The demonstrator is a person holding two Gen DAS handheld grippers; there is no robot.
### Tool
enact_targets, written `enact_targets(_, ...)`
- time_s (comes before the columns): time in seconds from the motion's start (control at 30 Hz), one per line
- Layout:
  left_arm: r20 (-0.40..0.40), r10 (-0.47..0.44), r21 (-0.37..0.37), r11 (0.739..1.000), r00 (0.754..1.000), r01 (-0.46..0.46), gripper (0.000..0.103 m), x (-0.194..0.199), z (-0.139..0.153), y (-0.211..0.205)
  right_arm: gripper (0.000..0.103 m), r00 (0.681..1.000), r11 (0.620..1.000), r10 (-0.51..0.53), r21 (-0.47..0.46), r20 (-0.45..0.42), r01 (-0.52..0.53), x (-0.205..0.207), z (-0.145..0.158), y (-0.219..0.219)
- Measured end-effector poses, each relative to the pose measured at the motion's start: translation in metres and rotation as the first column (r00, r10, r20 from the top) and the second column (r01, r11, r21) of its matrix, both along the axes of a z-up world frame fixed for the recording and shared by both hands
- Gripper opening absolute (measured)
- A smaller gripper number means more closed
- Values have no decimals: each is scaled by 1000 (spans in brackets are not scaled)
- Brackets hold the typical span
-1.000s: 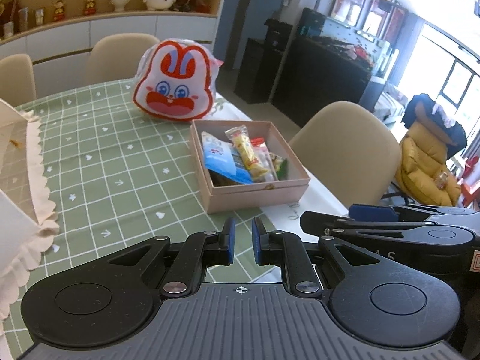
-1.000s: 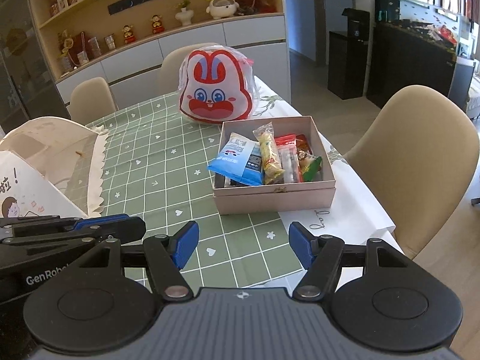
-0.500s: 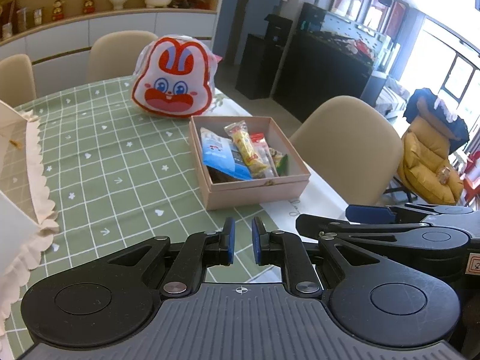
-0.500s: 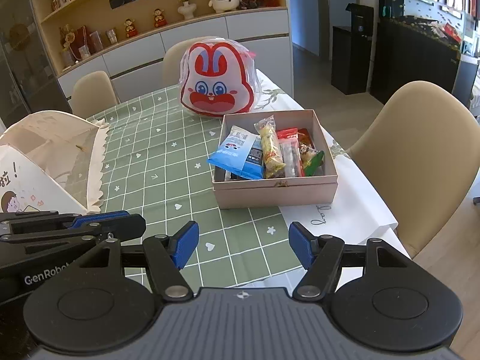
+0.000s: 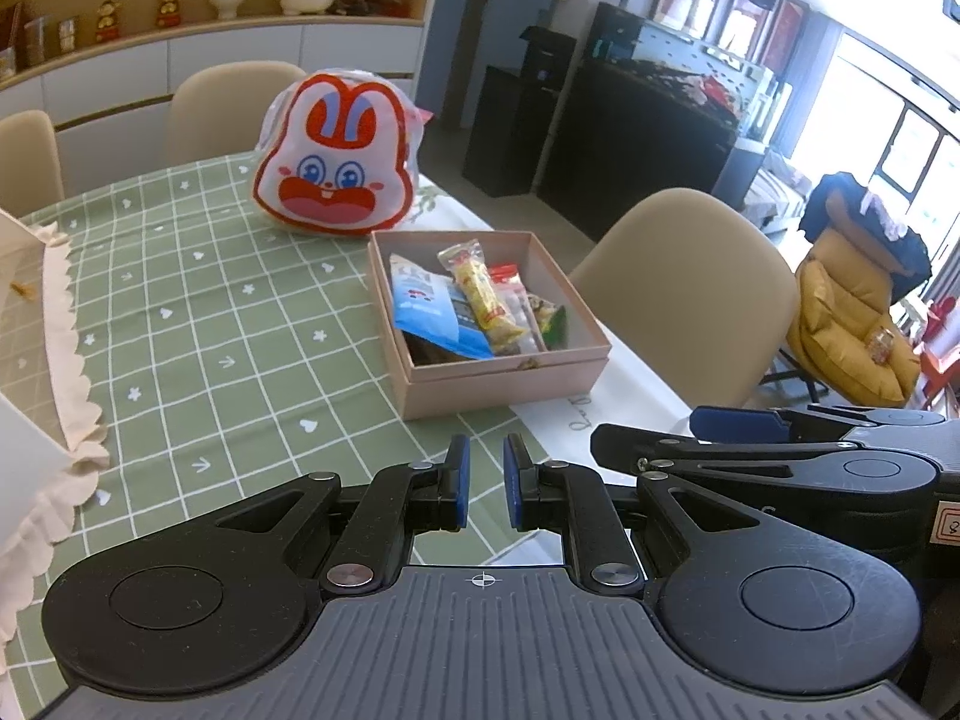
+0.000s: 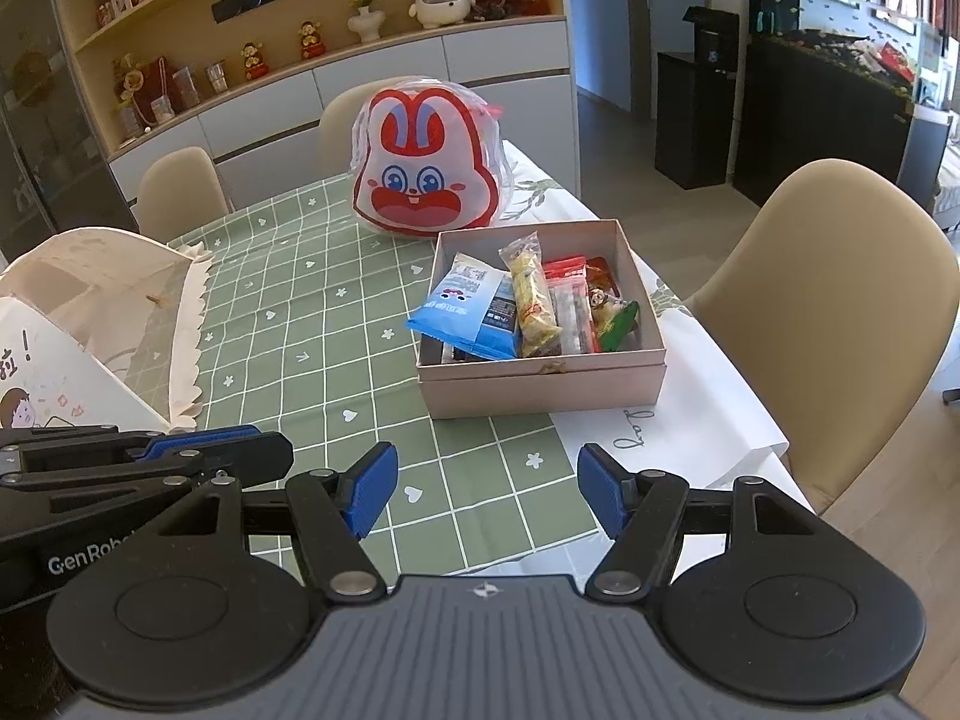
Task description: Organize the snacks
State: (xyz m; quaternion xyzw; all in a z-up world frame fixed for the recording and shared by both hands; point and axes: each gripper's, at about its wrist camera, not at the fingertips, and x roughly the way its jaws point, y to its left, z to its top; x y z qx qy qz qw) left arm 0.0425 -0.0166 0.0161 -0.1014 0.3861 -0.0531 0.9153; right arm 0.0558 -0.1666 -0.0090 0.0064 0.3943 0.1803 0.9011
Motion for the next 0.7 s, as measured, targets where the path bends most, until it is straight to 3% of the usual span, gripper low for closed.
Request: enact_targets(0.7, -3, 4, 33, 999, 1000, -3, 16, 7, -5, -2, 67, 1000, 1000, 0, 6, -4, 0, 2, -2, -1)
